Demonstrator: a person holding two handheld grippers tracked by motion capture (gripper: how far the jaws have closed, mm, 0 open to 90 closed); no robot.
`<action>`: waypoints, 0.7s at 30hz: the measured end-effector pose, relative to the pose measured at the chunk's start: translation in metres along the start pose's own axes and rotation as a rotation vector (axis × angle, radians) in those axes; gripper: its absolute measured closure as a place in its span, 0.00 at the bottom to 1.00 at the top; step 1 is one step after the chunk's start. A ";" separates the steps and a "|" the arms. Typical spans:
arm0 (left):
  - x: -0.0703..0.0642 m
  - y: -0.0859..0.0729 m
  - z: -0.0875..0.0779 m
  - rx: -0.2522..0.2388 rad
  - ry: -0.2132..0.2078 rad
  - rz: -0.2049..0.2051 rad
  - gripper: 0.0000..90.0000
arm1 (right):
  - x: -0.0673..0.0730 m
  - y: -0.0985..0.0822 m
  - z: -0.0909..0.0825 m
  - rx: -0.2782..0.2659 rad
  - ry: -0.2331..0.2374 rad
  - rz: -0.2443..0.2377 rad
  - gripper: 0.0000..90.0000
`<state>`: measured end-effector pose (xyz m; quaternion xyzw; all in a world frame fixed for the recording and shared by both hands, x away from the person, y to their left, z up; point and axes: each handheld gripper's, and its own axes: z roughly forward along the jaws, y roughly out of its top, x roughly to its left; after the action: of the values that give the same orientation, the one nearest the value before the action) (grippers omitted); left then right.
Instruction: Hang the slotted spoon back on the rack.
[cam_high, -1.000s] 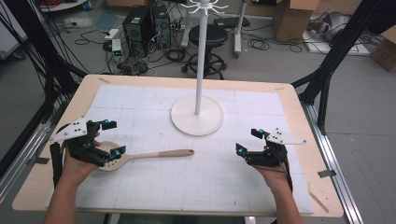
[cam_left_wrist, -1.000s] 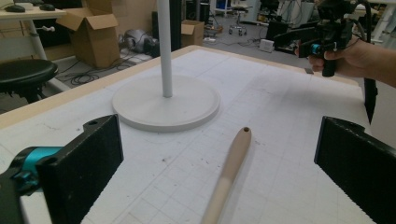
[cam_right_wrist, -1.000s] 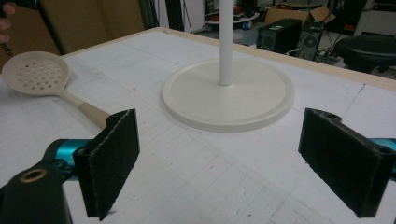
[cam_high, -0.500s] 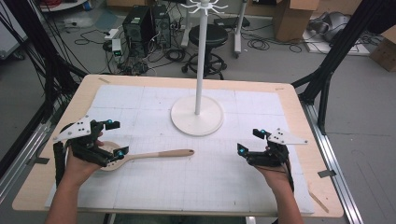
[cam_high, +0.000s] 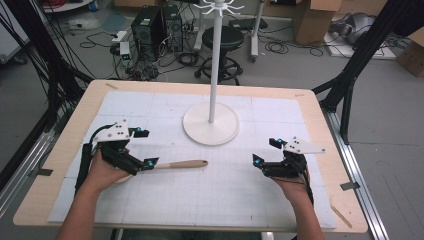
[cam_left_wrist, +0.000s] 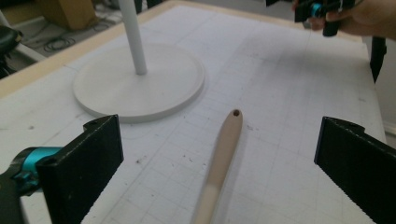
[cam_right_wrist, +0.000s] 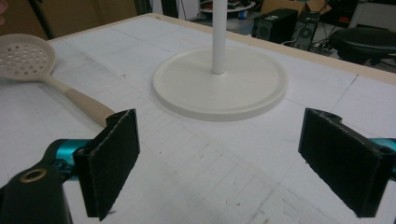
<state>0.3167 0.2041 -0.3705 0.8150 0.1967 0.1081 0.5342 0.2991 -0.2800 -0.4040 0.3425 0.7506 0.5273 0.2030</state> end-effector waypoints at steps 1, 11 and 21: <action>0.000 0.002 0.005 0.033 -0.004 0.007 0.02 | 0.000 0.000 0.000 0.000 0.000 0.000 0.13; 0.002 0.003 0.047 0.288 -0.006 0.037 0.13 | -0.001 -0.001 0.002 0.005 0.002 0.000 0.13; 0.000 0.004 0.077 0.477 -0.032 0.075 0.32 | 0.000 -0.001 0.006 0.023 0.005 -0.016 0.13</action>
<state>0.3471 0.1382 -0.3978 0.9265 0.1776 0.0655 0.3252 0.3030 -0.2764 -0.4071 0.3373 0.7598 0.5181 0.2012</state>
